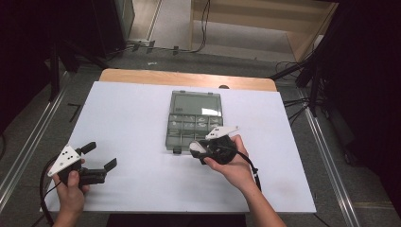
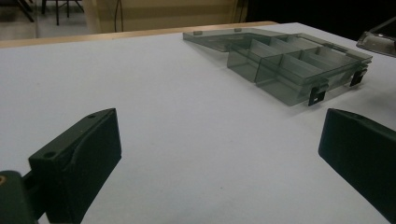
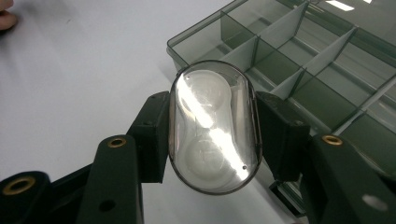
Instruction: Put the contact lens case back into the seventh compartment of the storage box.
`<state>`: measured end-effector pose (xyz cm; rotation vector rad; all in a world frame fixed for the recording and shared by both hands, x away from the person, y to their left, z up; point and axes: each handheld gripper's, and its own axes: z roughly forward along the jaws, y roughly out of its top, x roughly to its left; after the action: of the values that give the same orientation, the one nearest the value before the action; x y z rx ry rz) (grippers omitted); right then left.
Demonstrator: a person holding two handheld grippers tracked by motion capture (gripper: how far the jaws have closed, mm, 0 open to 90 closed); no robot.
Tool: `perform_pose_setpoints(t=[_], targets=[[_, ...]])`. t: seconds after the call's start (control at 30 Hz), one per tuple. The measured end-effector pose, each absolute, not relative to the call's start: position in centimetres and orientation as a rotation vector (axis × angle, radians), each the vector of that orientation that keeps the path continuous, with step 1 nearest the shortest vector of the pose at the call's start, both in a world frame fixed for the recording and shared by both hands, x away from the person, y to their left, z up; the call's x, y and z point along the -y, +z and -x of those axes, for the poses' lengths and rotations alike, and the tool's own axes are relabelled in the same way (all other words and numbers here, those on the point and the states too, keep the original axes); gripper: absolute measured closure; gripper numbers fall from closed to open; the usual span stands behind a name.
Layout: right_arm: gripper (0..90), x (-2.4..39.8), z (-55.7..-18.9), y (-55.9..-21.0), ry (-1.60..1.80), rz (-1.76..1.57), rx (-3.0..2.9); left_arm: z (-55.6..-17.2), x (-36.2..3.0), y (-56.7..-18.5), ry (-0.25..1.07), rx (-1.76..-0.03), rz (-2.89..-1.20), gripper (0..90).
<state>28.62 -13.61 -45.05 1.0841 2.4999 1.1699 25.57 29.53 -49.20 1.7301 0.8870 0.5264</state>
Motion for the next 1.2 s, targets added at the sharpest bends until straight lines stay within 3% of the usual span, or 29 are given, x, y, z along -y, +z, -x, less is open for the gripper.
perform_pose_setpoints(t=[1.2], targets=[[46.7,13.9,-31.0,-44.2,1.175,-1.169,-2.424,-25.6,-29.5,-49.2,0.523,-0.880,-1.731,0.0]])
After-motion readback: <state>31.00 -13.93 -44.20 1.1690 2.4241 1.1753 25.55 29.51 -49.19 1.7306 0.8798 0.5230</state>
